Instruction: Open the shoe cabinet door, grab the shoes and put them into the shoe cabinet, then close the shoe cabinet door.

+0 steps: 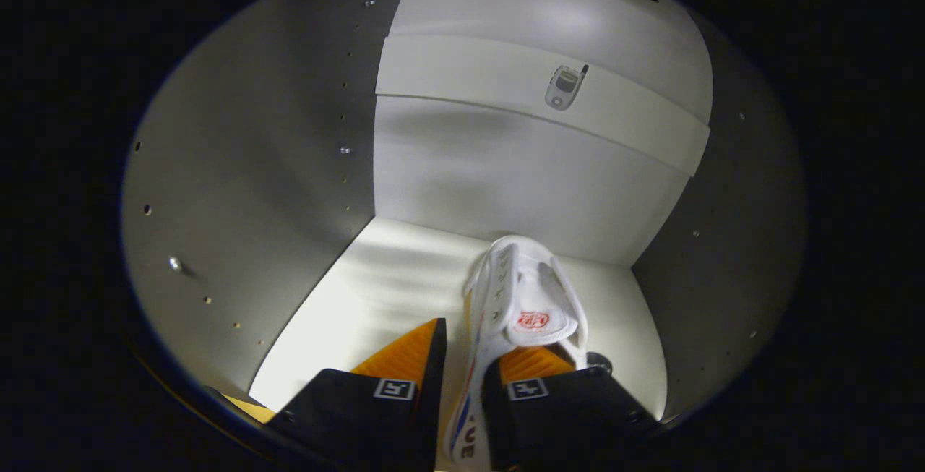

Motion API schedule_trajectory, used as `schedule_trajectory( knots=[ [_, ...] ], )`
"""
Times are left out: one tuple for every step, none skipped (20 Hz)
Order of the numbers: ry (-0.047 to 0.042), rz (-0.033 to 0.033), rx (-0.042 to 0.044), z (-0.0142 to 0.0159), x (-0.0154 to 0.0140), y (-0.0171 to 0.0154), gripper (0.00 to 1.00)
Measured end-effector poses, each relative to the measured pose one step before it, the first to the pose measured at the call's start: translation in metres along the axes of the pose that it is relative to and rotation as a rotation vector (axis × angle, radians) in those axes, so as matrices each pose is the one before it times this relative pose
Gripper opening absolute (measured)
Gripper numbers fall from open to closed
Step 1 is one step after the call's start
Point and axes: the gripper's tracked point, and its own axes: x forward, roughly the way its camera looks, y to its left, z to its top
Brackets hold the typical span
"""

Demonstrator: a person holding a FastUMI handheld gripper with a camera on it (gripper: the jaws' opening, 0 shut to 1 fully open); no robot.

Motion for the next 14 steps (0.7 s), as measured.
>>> schedule_trajectory(
  knots=[
    [-0.00721,0.00988,0.02556,0.00158,-0.00656,0.00203,0.36],
    [-0.00631,0.00454,0.02189,0.00117,-0.00691,0.00082,0.44],
    [-0.00567,0.0106,0.01706,0.00054,-0.00611,0.00239,0.45],
    [-0.00803,0.01041,0.01167,0.0007,-0.00957,0.00167,0.48],
    [-0.00831,0.01531,0.00988,0.00066,-0.01055,0.00298,0.52],
    [-0.01399,0.00412,0.00865,0.00153,-0.00874,0.00124,0.66],
    [-0.0159,0.00944,0.01103,0.00272,-0.01121,0.00156,0.81],
    [-0.01758,-0.00474,0.01045,0.00164,-0.01007,-0.00074,0.95],
    [-0.02111,-0.00416,0.00633,0.0036,-0.01207,-0.00134,0.99],
    [-0.03186,-0.00919,0.00033,0.00453,-0.01041,-0.00273,0.99],
    [-0.03459,-0.00666,-0.00371,0.00629,-0.01362,-0.00195,0.99],
    [-0.03504,-0.00452,0.00008,0.00621,-0.01431,-0.00073,0.99],
    [-0.03604,-0.00949,-0.00068,0.00829,-0.01707,-0.00112,0.99],
    [-0.03342,-0.01917,0.00119,0.00765,-0.01709,-0.0041,0.99]
  ],
)
